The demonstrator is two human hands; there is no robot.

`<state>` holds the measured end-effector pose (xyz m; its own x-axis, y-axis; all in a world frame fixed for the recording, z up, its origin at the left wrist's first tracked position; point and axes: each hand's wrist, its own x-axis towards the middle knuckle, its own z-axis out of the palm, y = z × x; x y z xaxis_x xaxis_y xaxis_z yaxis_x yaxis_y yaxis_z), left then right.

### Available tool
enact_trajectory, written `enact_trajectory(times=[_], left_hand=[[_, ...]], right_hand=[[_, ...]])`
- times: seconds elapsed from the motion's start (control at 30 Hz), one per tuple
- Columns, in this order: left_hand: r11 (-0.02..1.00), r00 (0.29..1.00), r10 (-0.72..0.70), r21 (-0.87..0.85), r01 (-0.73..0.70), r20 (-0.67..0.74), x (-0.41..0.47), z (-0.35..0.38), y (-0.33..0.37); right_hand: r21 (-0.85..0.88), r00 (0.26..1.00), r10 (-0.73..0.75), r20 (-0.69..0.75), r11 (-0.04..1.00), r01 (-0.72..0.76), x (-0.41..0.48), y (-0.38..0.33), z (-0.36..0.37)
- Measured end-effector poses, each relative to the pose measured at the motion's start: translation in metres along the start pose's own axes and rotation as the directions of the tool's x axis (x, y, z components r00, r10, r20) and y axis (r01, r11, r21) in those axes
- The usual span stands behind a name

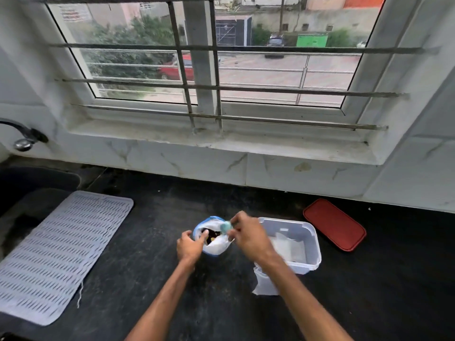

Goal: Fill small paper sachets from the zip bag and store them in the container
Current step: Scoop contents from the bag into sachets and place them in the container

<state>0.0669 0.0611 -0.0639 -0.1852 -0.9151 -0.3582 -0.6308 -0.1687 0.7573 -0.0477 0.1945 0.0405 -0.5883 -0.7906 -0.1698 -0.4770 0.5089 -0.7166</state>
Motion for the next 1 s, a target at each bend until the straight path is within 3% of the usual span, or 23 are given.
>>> enact_trajectory(times=[0.17, 0.43, 0.63, 0.87, 1.0], left_hand=[[0.987, 0.991, 0.047, 0.146, -0.065, 0.123, 0.014, 0.001, -0.011], [0.978, 0.969, 0.087, 0.166, -0.127, 0.229, 0.016, -0.017, -0.009], [0.992, 0.970, 0.096, 0.055, -0.111, 0.224, 0.020, -0.020, -0.011], [0.986, 0.964, 0.102, -0.155, -0.065, 0.244, 0.031, -0.014, -0.008], [0.978, 0.962, 0.059, -0.208, -0.002, 0.268, 0.038, -0.009, -0.008]], right_hand=[[-0.442, 0.998, 0.001, 0.068, 0.897, 0.029, 0.015, -0.021, 0.057], [-0.553, 1.000, -0.019, 0.006, 0.833, 0.019, 0.041, -0.012, 0.088], [-0.467, 0.996, 0.086, 0.011, 0.881, -0.071, 0.042, -0.009, 0.102], [-0.221, 0.956, 0.271, -0.112, 0.931, -0.290, 0.046, 0.000, 0.113], [0.077, 0.907, 0.411, -0.092, 0.911, -0.405, 0.051, 0.014, 0.121]])
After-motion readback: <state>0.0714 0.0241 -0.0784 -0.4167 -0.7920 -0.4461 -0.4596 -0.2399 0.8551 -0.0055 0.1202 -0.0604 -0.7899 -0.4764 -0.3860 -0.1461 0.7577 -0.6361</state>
